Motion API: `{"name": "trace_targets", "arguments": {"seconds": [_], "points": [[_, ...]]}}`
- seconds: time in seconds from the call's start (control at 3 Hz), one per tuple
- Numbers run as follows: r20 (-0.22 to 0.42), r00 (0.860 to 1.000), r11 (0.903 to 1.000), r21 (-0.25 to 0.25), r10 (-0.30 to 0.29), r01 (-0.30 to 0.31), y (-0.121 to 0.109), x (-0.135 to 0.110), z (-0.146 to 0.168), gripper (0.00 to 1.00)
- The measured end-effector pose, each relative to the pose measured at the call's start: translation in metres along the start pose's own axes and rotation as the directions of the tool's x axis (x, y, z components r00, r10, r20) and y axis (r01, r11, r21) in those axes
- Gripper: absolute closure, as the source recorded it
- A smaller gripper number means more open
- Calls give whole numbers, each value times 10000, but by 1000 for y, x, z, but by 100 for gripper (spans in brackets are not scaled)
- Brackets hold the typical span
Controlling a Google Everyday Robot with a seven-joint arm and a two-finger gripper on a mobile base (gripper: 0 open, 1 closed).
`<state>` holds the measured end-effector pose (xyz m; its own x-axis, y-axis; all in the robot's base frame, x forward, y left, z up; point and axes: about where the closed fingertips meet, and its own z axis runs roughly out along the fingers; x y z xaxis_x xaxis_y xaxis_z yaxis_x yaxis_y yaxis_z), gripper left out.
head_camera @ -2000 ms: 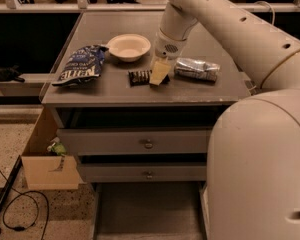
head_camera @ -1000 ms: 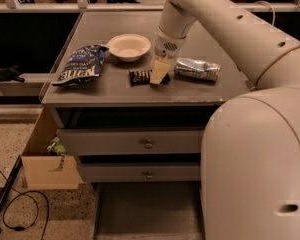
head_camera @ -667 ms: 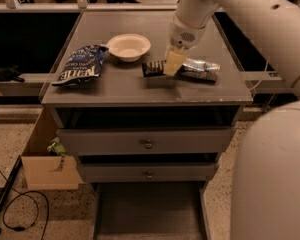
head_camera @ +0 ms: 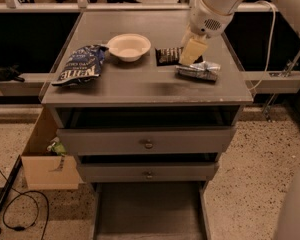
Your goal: Place rxbar chocolate into bottom drawer
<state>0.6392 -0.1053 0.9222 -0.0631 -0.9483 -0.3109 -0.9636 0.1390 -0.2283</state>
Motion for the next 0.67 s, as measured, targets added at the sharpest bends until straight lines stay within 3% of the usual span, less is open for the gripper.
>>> {"name": "trace_targets", "arguments": {"seconds": [0.33, 0.67], "points": [[620, 9980, 9997, -192, -124, 136, 15, 3, -3, 100], [1714, 9848, 9996, 133, -275, 256, 56, -1, -33, 100]]}}
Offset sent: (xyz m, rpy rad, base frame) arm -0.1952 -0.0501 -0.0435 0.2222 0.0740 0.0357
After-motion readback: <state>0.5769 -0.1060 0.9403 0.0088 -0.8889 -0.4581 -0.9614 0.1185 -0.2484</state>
